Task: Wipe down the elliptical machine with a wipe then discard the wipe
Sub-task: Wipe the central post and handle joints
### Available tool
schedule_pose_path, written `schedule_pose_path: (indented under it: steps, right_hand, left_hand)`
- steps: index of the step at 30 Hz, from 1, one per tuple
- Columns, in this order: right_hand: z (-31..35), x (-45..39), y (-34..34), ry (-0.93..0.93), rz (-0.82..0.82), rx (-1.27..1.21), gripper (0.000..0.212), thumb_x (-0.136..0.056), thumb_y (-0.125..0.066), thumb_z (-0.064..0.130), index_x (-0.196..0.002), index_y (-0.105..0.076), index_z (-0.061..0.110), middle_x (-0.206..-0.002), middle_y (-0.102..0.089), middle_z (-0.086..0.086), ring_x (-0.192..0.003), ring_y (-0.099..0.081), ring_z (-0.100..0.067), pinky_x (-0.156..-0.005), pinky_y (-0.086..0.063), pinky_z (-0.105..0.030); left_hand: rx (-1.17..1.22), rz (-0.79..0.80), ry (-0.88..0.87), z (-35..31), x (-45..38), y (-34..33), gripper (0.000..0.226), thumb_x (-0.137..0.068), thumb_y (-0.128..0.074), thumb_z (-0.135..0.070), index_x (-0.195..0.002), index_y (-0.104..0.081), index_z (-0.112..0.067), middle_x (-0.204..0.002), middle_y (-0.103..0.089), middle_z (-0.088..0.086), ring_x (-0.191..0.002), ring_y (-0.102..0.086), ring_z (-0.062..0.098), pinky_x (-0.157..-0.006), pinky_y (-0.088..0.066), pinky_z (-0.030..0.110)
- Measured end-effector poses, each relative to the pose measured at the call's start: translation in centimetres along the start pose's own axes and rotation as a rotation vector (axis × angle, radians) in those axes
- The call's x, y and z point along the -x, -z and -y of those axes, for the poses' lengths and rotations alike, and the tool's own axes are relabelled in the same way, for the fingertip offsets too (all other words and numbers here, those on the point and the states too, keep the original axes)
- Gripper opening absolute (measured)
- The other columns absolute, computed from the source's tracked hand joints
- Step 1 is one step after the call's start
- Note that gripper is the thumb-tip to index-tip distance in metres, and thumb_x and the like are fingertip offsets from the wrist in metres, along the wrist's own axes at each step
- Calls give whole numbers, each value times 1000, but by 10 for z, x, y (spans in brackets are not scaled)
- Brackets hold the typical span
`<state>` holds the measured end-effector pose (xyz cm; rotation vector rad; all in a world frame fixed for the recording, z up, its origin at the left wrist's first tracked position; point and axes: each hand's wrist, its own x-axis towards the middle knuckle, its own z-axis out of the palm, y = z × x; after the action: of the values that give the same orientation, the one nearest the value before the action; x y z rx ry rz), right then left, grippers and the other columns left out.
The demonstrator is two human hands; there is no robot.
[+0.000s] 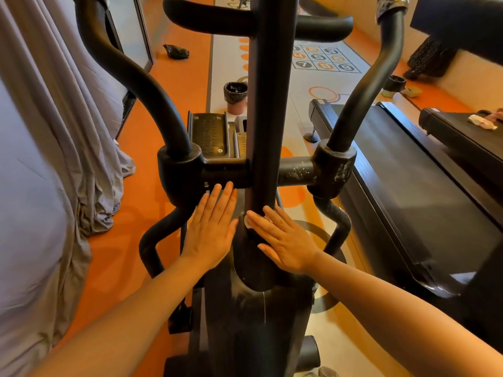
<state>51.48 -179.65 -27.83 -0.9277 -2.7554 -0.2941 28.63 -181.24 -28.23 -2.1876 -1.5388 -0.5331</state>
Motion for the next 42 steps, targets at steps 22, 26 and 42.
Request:
schedule_pose_path:
  steps: [22,26,42]
  right_hand:
    - [86,72,-29,-303,30,-418,56,-98,-38,10,-152,-27,13,-161,-21,-3,-150,-11,-20,-122,-9,-33]
    - [95,82,-34,-222,102,-379,57,-98,-35,11,-153,-23,15,-161,-21,-3,-150,-10,-19,-122,1,-29]
    - [93,65,-22,-218,183,-277,51,-103,-28,24,-153,-22,19,-160,-18,1,-151,-1,-14,-122,6,-31]
  left_hand:
    - [426,299,67,-45,63,-24,62,-107,-8,-45,-157,1,-10,-164,-8,13,-152,-8,22,-123,-4,37]
    - [454,333,46,-41,76,-28,62,-106,-6,-45,-158,7,-13,-165,-5,11,-152,-5,19,-123,-3,36]
    - [501,424,34,-31,101,-32,61,-106,-10,-47,-158,-2,-16,-166,-6,4,-153,-6,14,-123,-1,32]
